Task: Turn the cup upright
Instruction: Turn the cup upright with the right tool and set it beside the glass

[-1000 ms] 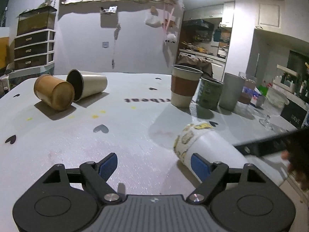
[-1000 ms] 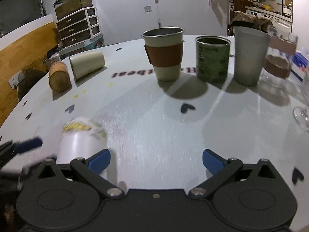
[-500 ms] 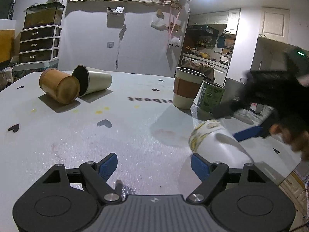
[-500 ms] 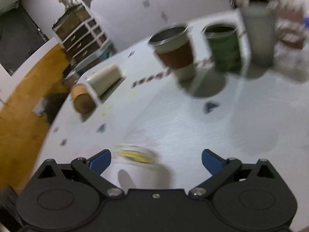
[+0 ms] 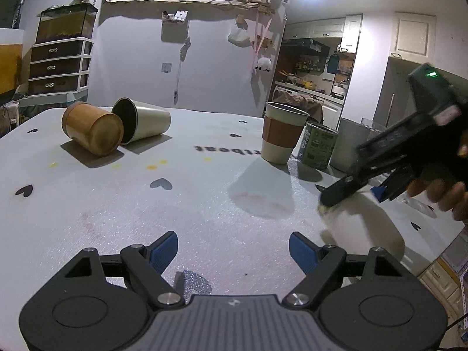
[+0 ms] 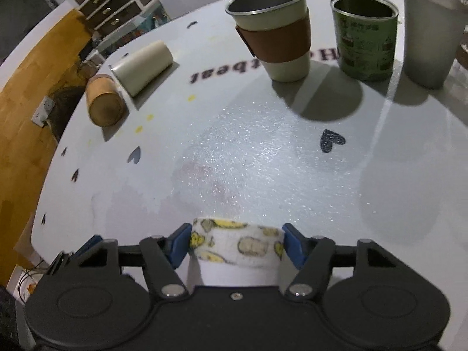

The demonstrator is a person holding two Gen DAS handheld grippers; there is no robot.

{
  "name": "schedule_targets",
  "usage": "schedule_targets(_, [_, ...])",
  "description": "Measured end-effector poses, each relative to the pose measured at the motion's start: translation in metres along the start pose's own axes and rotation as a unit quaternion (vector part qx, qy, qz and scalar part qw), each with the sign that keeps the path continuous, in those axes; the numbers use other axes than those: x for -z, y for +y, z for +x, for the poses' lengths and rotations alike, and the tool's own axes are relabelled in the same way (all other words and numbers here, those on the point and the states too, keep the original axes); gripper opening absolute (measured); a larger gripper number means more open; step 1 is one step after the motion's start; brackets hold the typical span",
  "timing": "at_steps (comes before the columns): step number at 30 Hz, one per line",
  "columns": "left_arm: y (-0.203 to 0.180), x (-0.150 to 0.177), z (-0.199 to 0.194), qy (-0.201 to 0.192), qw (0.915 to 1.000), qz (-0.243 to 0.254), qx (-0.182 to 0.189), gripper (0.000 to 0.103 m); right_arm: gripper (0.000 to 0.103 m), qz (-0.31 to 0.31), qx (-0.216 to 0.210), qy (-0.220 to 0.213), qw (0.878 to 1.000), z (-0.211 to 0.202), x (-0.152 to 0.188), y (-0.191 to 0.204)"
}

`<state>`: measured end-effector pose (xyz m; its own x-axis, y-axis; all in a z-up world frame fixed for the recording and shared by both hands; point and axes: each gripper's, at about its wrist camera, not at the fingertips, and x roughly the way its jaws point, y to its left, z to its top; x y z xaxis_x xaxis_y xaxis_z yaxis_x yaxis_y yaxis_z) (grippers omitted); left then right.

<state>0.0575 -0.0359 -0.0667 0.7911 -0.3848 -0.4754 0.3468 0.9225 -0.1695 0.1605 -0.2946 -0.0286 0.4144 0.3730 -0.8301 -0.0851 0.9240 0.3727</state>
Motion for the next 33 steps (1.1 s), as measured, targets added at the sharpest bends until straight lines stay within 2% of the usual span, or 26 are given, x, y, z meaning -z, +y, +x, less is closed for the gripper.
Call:
schedule_targets(4, [-0.002,-0.001,-0.001,-0.003,1.0,0.003,0.003,0.084,0.067,-0.039,-0.001,-0.042,0.998,-0.033,0.007,0.002])
schedule_targets(9, [-0.006,-0.001,-0.001,-0.004,0.9999,0.006,0.007,0.084,0.066,-0.071,0.035,-0.121,0.989,-0.077,0.006,-0.005])
schedule_targets(14, [-0.01,-0.002,-0.001,-0.006,0.9999,0.013,0.009,0.084,0.066,-0.076,0.112,-0.201,0.97,-0.098,-0.009,-0.025])
schedule_targets(19, [-0.011,-0.001,0.0,-0.004,0.9998,0.015,0.01,0.084,0.066,-0.059,0.205,-0.245,0.946,-0.1,-0.031,-0.052])
schedule_targets(21, [-0.011,0.0,0.001,-0.003,0.9998,0.015,0.01,0.084,0.066,-0.055,0.241,-0.252,0.936,-0.096,-0.039,-0.062])
schedule_targets(23, [-0.012,0.0,0.001,-0.002,0.9998,0.015,0.011,0.084,0.066,-0.047,0.262,-0.25,0.931,-0.092,-0.044,-0.073])
schedule_targets(30, [-0.013,0.0,0.001,0.0,0.9998,0.017,0.011,0.084,0.066,-0.019,0.272,-0.216,0.937,-0.067,-0.05,-0.093])
schedule_targets(33, [-0.013,0.0,0.002,-0.001,0.9998,0.017,0.011,0.084,0.066,-0.018,0.276,-0.224,0.935,-0.066,-0.045,-0.092])
